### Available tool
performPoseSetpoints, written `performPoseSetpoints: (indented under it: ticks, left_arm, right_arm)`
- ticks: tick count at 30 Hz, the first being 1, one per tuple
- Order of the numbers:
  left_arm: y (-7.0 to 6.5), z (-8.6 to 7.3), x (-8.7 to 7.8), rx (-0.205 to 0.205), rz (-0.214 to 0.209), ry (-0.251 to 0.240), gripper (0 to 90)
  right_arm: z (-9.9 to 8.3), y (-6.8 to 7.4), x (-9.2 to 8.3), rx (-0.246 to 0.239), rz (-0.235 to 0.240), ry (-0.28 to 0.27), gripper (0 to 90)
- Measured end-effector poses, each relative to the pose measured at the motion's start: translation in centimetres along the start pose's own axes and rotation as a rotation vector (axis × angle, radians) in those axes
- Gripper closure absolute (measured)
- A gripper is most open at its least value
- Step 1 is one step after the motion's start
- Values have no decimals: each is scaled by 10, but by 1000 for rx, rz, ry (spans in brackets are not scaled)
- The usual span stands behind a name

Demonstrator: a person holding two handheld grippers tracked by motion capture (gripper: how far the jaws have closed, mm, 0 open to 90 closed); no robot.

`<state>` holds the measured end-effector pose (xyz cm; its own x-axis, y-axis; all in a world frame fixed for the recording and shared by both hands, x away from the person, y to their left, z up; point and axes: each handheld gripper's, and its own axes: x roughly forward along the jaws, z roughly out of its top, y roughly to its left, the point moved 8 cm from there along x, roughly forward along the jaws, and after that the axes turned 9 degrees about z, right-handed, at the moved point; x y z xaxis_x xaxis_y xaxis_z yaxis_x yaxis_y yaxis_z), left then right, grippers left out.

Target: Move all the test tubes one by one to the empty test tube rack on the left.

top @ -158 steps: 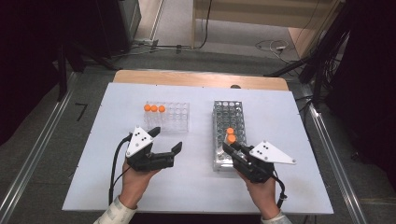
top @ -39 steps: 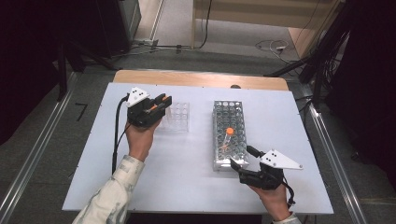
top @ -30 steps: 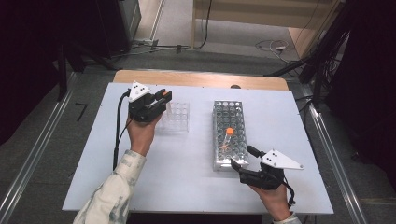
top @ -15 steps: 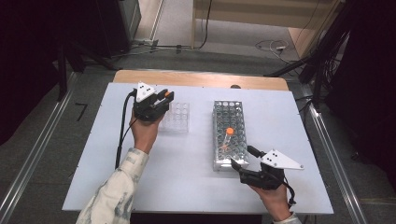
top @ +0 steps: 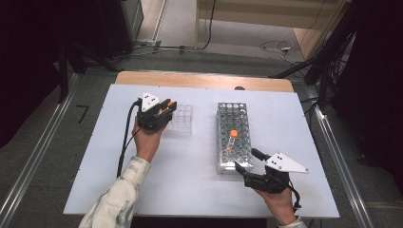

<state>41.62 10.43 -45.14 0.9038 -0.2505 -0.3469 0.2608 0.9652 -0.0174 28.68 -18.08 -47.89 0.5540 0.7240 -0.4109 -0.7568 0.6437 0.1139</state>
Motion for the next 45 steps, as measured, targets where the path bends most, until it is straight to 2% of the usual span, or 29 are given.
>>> performPoseSetpoints:
  ticks: [2,6,16,20,23,27,30,38,43,45]
  left_arm:
    - [-1,0,0,3,0,0,690]
    - [-1,1,0,0,-2,-9,568]
    - [3,4,-6,-16,9,-9,410]
    - [3,5,-10,-21,23,0,294]
    - [1,7,-14,-25,33,-12,226]
    - [-6,11,-23,-41,11,-37,200]
    - [-9,10,-27,-60,20,-44,174]
    - [-19,1,-33,-50,-10,-13,133]
    - [-25,-1,-39,-39,-23,-14,131]
    - [-27,-2,-41,-42,-36,-11,125]
  right_arm:
    - [0,0,0,0,0,1,218]
    - [0,0,0,-1,1,1,218]
    - [0,-1,1,1,-3,1,218]
    - [2,-4,4,0,-10,-3,221]
    - [4,-10,10,-6,-30,-2,234]
    - [7,-19,21,-30,-54,7,274]
    - [9,-22,29,-45,-56,14,308]
    - [12,-37,49,-32,-25,27,403]
    - [15,-41,59,-37,-4,37,448]
    - [15,-41,62,-26,14,51,496]
